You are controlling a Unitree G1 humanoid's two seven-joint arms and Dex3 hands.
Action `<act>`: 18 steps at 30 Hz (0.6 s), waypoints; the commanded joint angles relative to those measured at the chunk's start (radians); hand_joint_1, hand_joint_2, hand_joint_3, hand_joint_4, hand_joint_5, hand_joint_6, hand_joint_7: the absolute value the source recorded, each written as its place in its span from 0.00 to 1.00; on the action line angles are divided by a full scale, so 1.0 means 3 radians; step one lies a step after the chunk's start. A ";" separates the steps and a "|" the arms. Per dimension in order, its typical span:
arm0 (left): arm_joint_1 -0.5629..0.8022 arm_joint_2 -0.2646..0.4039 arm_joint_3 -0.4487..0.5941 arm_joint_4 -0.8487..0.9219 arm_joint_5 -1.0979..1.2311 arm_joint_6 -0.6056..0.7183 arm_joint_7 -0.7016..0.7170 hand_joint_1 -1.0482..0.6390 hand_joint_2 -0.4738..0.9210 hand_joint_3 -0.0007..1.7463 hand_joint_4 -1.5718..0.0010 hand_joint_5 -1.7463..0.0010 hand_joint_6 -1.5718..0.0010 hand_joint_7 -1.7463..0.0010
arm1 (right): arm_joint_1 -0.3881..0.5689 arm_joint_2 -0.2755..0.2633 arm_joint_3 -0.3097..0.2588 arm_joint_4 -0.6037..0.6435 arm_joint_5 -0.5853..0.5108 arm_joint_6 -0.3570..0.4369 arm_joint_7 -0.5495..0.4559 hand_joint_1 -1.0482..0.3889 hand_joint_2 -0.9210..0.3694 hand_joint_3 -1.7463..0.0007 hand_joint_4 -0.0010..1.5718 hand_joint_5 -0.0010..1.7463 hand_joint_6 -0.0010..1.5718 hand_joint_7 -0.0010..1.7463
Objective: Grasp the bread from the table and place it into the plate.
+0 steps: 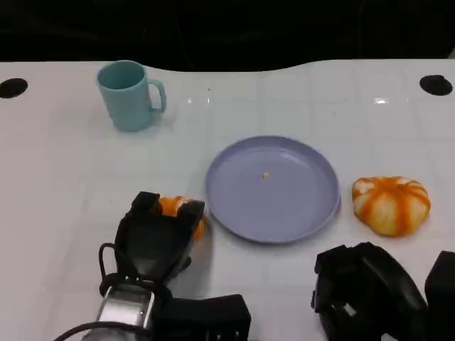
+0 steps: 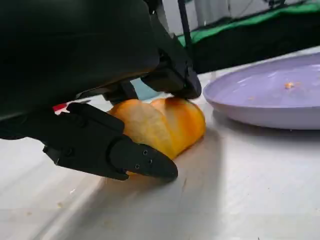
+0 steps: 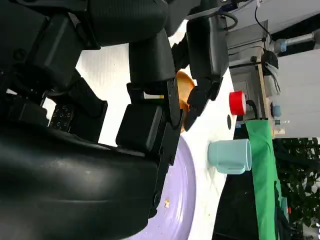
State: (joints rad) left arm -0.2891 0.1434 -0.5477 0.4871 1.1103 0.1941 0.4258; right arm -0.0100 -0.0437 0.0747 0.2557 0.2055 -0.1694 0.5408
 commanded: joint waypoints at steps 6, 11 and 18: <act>-0.0294 0.0020 -0.0064 0.1167 -0.0235 -0.0431 0.1341 0.46 0.79 0.45 0.48 0.00 0.44 0.36 | 0.0011 -0.0041 -0.0034 -0.0010 0.0027 0.0001 0.0006 0.00 0.67 0.22 1.00 0.75 1.00 0.60; -0.0446 -0.0010 -0.0098 0.1565 -0.0354 -0.0630 0.1802 0.48 0.70 0.68 0.46 0.00 0.57 0.01 | 0.0005 -0.0039 -0.0045 0.0004 0.0052 0.0007 0.0023 0.00 0.68 0.21 0.99 0.75 1.00 0.60; -0.0546 -0.0013 -0.0119 0.1789 -0.0502 -0.0878 0.2100 0.50 0.66 0.78 0.44 0.00 0.59 0.00 | 0.0021 -0.0035 -0.0048 -0.0009 0.0059 0.0015 0.0019 0.00 0.68 0.21 0.99 0.75 1.00 0.60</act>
State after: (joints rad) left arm -0.4481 0.1209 -0.5810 0.9989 0.9776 -0.0516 1.0247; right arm -0.0077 -0.0440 0.0738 0.2540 0.2079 -0.1594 0.5422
